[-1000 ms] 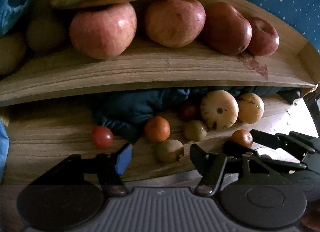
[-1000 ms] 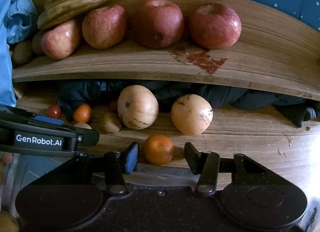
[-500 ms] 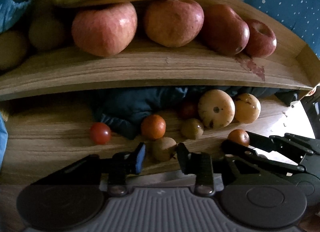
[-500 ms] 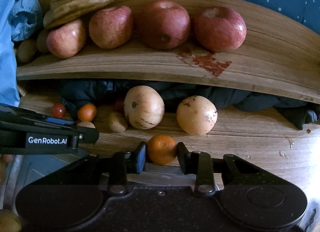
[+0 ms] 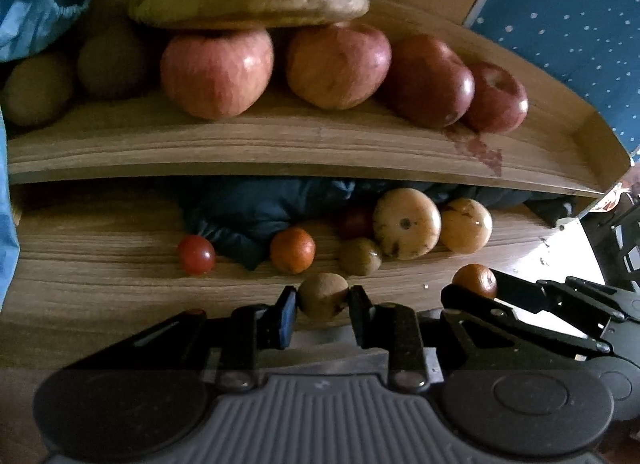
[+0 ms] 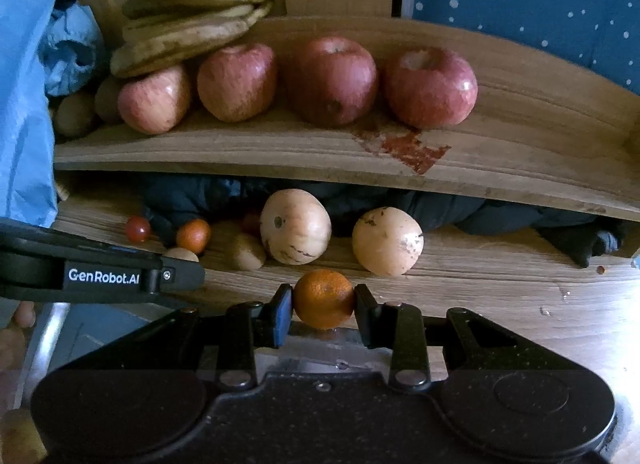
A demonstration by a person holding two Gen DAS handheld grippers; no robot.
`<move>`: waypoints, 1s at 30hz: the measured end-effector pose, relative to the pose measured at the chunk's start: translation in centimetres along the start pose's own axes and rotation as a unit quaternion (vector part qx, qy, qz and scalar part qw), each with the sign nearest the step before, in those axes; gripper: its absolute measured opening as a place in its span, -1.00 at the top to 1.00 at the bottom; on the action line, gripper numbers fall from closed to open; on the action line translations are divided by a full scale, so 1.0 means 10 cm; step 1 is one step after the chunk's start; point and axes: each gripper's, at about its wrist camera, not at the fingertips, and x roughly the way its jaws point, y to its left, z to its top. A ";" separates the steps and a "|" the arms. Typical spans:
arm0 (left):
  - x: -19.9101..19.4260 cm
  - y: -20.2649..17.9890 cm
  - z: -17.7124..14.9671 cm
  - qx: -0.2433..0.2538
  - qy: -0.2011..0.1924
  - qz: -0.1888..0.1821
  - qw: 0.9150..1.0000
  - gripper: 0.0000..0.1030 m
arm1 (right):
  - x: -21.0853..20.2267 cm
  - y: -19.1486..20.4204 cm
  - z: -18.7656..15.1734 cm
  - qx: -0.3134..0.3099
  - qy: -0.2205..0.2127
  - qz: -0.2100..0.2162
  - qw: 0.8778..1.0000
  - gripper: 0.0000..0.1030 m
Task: Organize fruits
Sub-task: 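Carry the kiwi with the left tool while the right tool carries the orange to the tray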
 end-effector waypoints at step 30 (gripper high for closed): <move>-0.58 -0.66 -0.74 0.045 0.001 -0.018 0.999 0.40 | -1.02 -0.02 -0.85 -0.060 0.005 0.049 0.997 0.33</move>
